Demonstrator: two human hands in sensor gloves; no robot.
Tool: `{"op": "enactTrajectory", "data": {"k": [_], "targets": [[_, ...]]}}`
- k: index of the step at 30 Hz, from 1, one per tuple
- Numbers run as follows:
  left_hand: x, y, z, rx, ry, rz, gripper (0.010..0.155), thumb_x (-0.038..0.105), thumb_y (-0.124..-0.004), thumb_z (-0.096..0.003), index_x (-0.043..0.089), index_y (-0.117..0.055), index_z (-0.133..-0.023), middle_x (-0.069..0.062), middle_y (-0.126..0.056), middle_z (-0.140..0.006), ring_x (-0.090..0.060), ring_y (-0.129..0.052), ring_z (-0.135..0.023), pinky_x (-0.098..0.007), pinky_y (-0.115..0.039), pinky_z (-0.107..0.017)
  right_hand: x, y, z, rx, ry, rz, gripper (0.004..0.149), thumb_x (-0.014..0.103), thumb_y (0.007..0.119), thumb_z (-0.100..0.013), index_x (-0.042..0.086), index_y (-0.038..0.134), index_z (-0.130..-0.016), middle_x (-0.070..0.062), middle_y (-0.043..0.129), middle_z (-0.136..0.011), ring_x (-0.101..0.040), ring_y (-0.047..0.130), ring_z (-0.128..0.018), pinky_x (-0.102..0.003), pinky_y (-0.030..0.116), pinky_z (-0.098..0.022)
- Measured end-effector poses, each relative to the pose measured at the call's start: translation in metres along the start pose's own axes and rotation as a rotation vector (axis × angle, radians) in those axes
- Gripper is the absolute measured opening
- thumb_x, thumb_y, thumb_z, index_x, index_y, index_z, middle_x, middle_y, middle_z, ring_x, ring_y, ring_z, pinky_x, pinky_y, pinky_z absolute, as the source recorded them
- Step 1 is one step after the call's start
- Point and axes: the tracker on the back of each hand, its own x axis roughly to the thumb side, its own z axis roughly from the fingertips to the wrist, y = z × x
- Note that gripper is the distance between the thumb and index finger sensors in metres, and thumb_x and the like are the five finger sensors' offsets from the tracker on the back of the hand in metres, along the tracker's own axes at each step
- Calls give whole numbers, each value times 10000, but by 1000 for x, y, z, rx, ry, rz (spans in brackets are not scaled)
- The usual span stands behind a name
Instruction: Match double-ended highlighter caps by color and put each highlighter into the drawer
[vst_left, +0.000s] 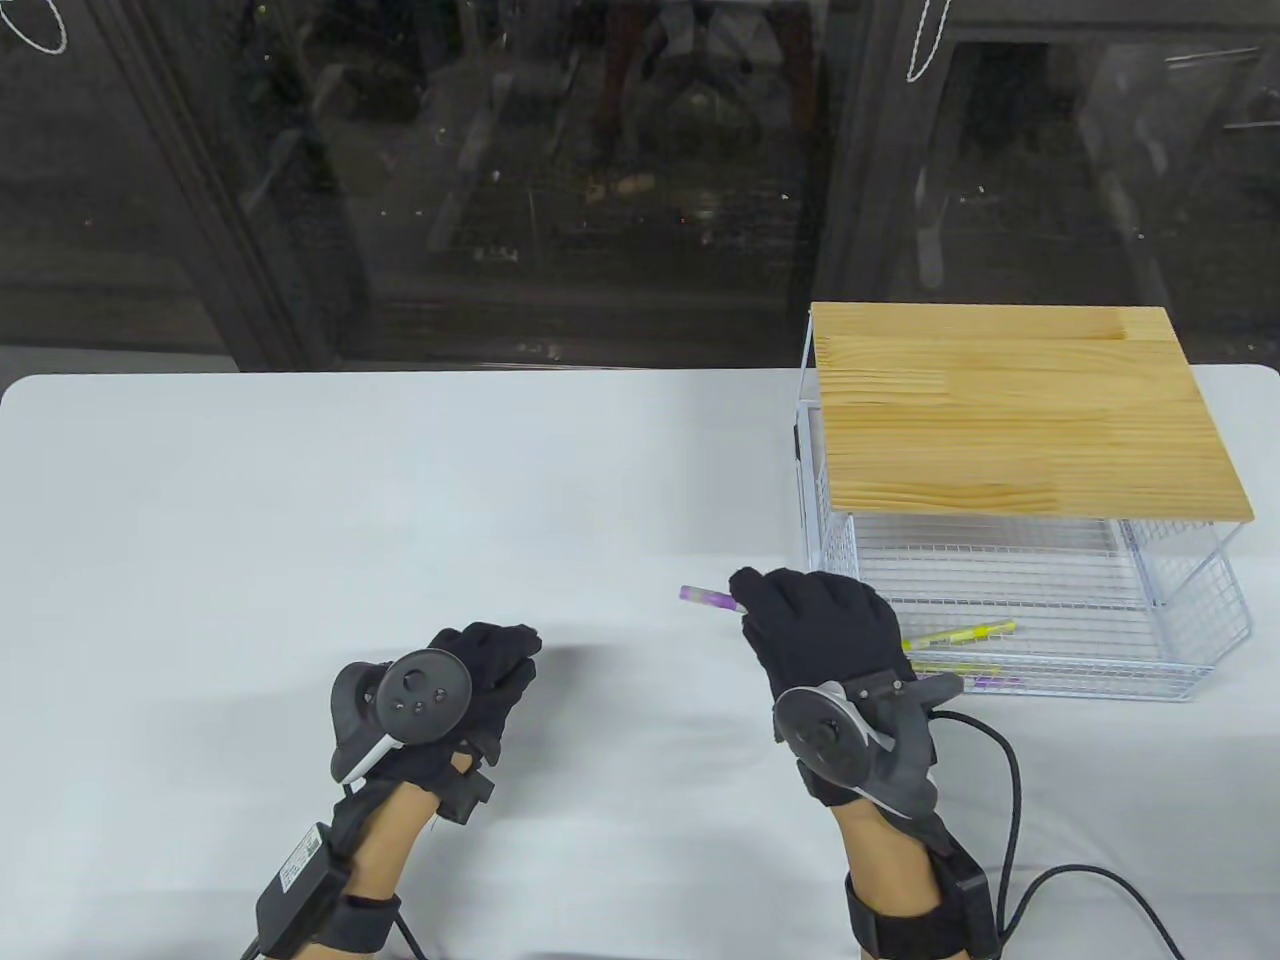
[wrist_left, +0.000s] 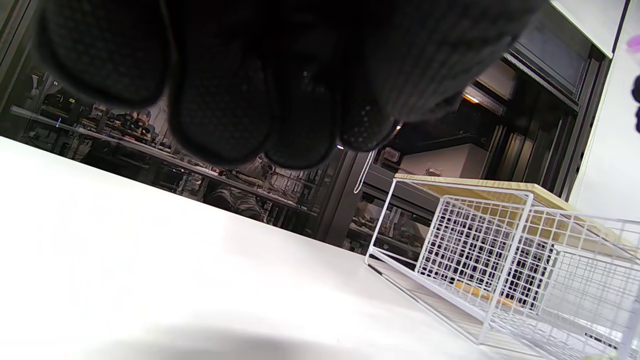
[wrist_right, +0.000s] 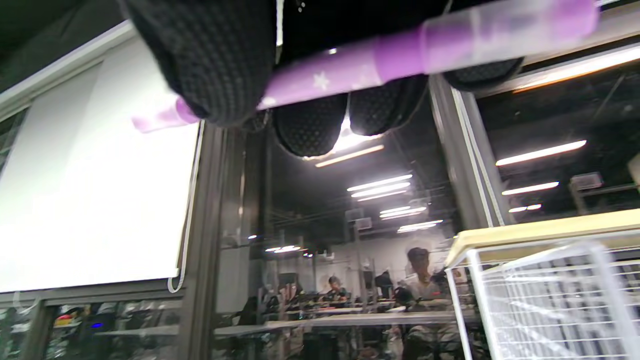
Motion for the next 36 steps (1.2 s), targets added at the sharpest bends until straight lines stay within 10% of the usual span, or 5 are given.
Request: {"op": "enactTrajectory", "data": {"k": [36], "targets": [[-2,3,-1,-28,25,13,458,419,-828,-407,268,-929,-828,-24,-1007,-792,-335,-1009,-596,-587,-832,-434,-145,30,12,334,517,88,444,294,880,-420,417,875,-847,33,908,-943,-445,660,-937,-653,559,-647]]}}
